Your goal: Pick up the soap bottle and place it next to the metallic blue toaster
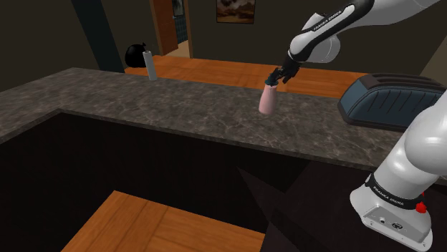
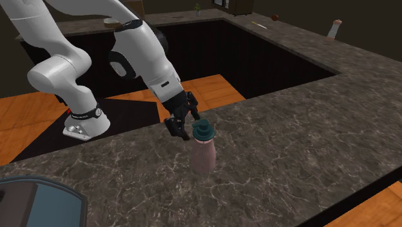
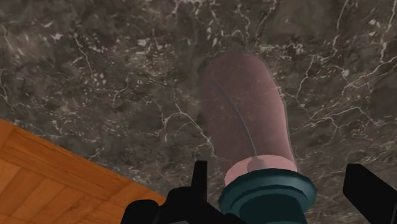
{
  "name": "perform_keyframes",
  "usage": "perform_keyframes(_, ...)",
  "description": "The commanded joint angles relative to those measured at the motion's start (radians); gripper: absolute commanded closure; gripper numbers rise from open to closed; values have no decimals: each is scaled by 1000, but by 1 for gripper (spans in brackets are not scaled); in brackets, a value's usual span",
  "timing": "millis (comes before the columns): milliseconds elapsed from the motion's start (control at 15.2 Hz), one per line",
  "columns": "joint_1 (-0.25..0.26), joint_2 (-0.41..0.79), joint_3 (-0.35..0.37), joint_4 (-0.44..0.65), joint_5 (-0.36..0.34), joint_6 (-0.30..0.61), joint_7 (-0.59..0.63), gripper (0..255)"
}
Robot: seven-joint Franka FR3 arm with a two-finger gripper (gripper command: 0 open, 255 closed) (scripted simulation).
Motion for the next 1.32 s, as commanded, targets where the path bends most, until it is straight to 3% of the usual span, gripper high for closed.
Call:
perform_keyframes(0, 5, 30, -2, 5, 28, 23, -21, 0)
perform_keyframes(198, 13, 84, 0, 20, 82, 58, -61, 0)
perform_keyframes(726, 12, 84, 1, 20, 82, 58, -61, 0)
perform_keyframes(792, 12, 84, 1, 20, 82, 58, -61, 255)
perform_keyframes(1254, 11, 84, 1, 20, 83, 58, -62, 255)
